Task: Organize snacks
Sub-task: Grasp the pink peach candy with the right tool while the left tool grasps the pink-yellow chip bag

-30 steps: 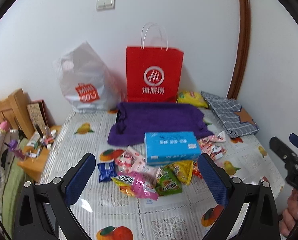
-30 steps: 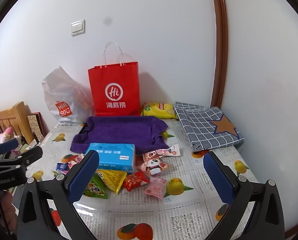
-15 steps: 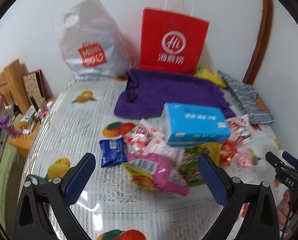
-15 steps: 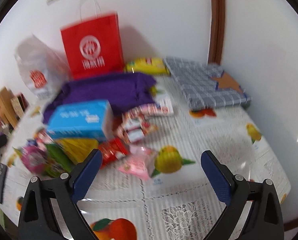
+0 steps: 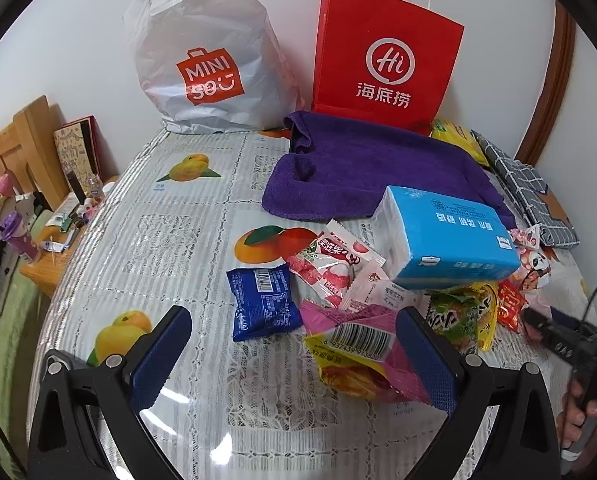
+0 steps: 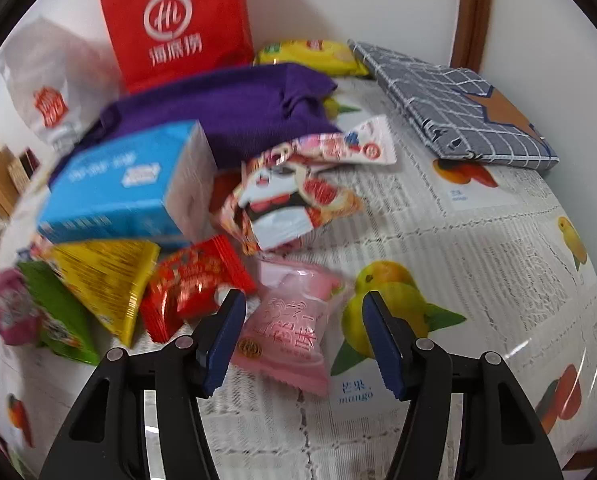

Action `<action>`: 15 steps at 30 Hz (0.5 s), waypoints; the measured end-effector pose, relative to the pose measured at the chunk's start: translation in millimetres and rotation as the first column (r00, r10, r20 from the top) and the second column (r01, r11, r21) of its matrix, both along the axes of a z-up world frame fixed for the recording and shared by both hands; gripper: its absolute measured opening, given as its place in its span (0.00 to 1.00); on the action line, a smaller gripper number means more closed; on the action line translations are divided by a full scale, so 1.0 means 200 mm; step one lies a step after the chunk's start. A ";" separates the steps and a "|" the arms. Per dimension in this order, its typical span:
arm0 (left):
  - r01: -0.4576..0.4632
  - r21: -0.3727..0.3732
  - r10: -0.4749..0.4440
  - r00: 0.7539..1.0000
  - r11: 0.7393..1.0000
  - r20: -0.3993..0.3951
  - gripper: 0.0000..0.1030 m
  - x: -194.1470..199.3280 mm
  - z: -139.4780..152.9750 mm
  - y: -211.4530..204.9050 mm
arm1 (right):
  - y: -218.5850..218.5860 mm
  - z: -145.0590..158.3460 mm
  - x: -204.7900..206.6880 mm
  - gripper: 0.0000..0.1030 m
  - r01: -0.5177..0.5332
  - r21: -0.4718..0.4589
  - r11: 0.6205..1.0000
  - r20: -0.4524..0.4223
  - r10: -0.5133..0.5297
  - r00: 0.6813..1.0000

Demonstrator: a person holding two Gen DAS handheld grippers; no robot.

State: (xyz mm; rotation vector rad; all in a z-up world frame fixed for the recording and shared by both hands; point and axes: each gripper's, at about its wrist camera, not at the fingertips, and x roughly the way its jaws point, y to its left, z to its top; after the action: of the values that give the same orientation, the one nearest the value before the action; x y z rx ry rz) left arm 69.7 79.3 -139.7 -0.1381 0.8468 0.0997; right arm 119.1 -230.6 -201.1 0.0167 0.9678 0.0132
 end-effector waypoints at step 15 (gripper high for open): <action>0.125 -0.094 -0.122 0.992 0.988 0.038 0.99 -0.03 0.02 -0.04 | -0.04 0.00 -0.08 0.47 0.027 0.011 1.000 0.053 -0.027 0.998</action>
State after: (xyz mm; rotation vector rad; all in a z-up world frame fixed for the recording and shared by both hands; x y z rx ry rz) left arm 62.8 70.7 -136.6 -0.1772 0.8263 -0.0598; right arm 103.5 -238.9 -202.0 0.0389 0.9148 -0.0063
